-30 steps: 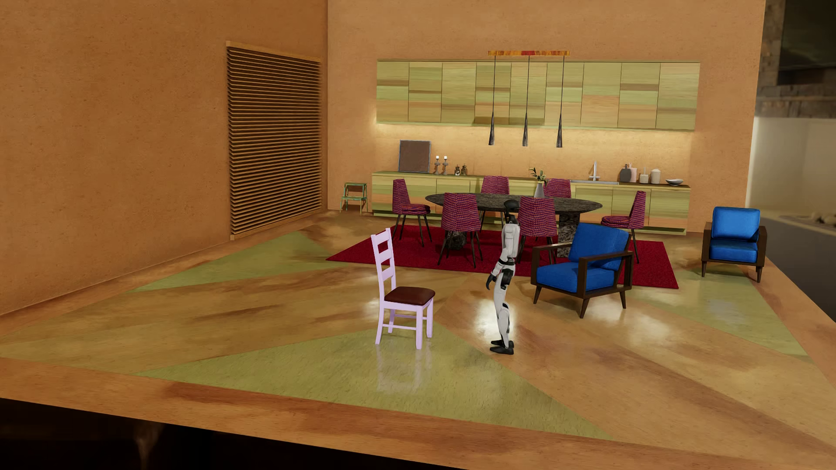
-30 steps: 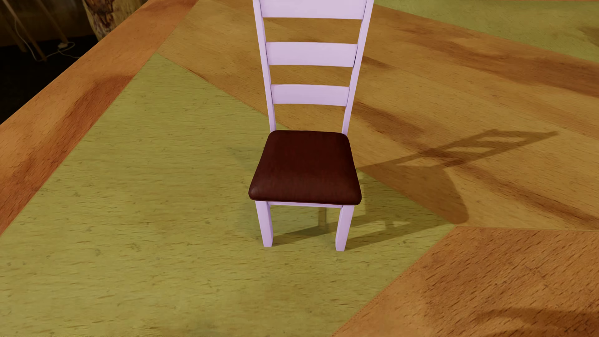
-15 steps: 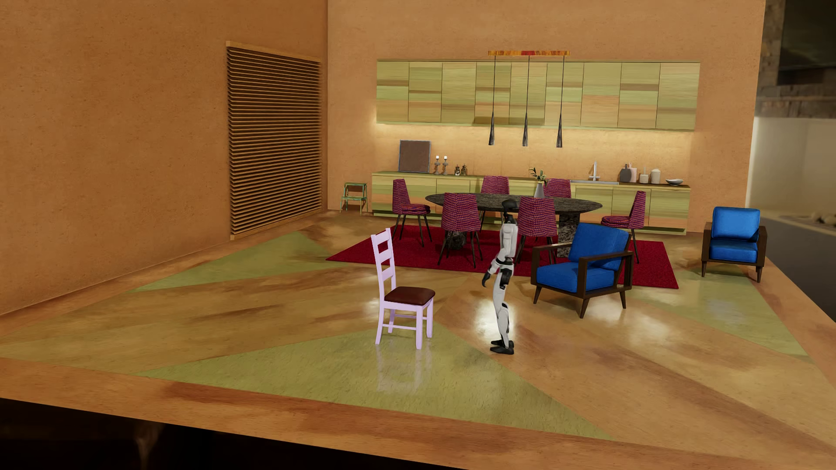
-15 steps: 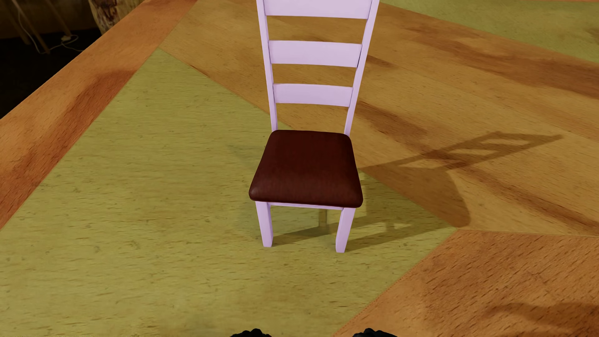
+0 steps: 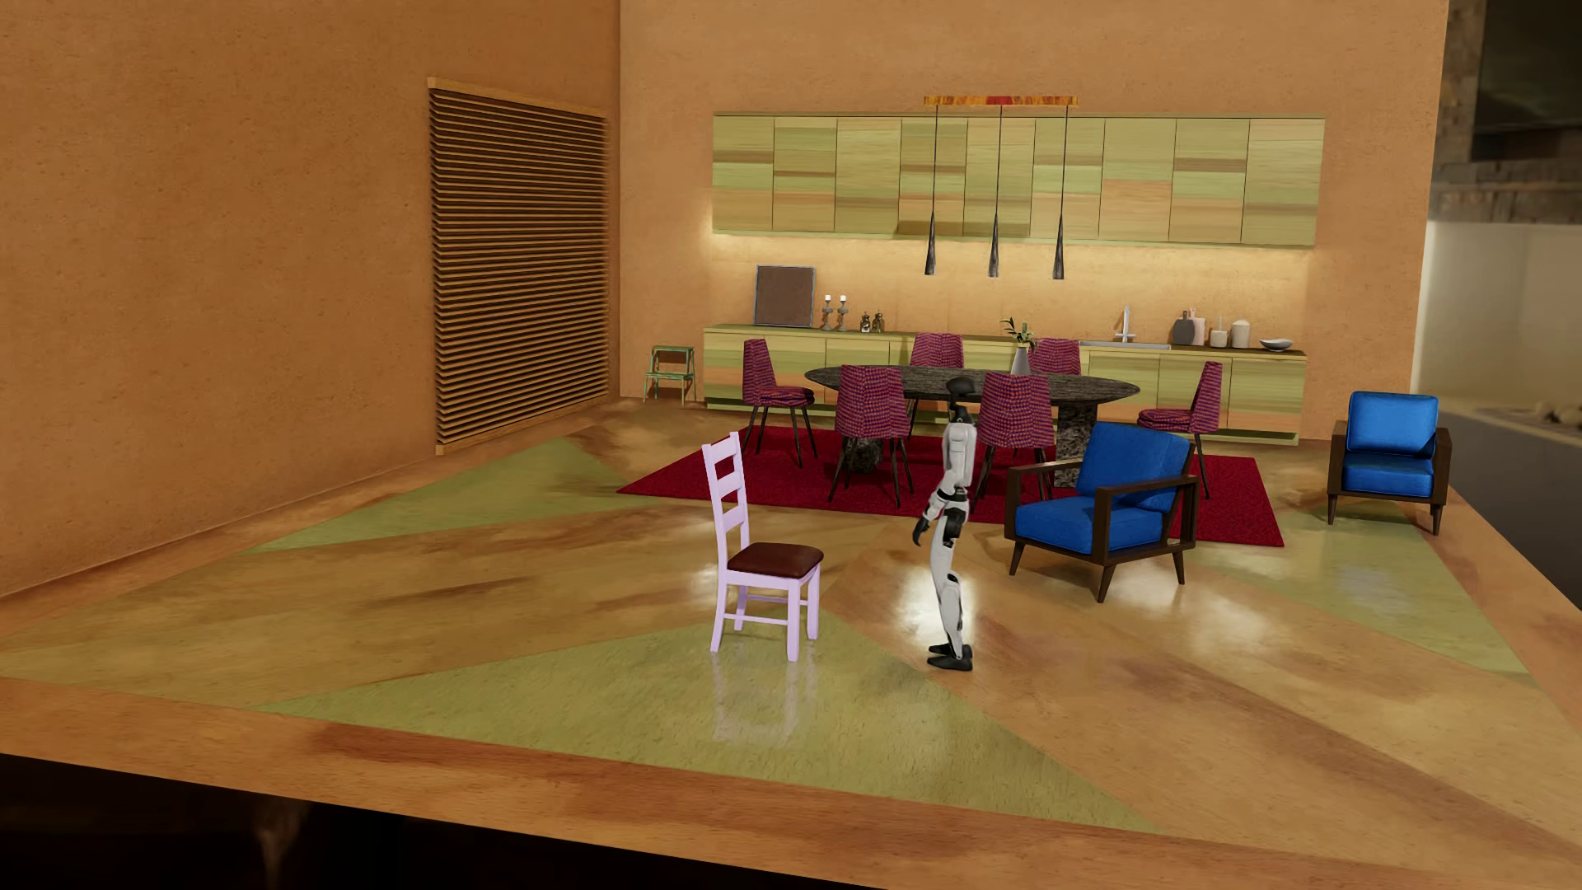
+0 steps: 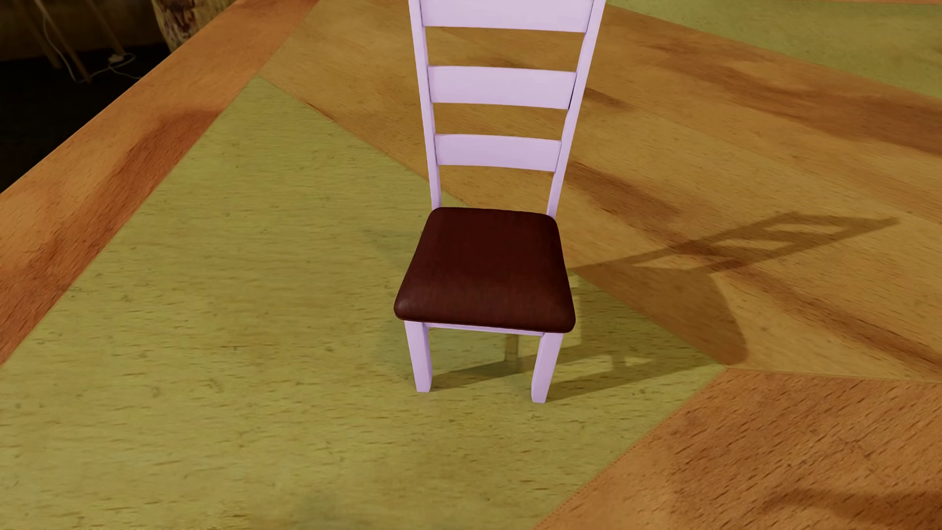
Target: Walk to the chair
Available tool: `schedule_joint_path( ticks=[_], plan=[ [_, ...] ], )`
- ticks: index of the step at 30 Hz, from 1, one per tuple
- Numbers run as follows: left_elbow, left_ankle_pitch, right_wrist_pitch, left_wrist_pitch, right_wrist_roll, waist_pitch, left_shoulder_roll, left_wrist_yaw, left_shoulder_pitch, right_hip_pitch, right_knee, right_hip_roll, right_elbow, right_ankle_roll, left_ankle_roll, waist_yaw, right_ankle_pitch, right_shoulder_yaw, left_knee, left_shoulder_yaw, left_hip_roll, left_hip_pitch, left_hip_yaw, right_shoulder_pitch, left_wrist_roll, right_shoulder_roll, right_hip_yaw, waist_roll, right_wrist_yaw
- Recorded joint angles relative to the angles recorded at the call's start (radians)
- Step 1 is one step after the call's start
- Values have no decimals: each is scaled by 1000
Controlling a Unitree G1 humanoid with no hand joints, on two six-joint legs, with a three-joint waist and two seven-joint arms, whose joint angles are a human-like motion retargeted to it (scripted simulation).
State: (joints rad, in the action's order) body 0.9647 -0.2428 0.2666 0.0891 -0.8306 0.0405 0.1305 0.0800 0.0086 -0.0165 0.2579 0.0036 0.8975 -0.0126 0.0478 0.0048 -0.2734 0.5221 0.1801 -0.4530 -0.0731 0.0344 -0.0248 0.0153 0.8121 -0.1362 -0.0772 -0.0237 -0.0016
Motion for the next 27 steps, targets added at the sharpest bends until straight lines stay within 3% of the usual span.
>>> schedule_joint_path(
  ticks=[9,27],
  plan=[
    [-1,-7,-19,0,-9,9,-3,2,8,15,6,0,6,0,4,0,-4,-7,6,-12,-1,14,0,-2,27,-1,-1,-1,-7],
    [-7,-10,-29,-16,-1,9,19,-10,4,6,20,-3,1,7,9,-1,-8,24,8,-75,-3,15,14,-3,9,-9,12,-3,-9]
  ],
)
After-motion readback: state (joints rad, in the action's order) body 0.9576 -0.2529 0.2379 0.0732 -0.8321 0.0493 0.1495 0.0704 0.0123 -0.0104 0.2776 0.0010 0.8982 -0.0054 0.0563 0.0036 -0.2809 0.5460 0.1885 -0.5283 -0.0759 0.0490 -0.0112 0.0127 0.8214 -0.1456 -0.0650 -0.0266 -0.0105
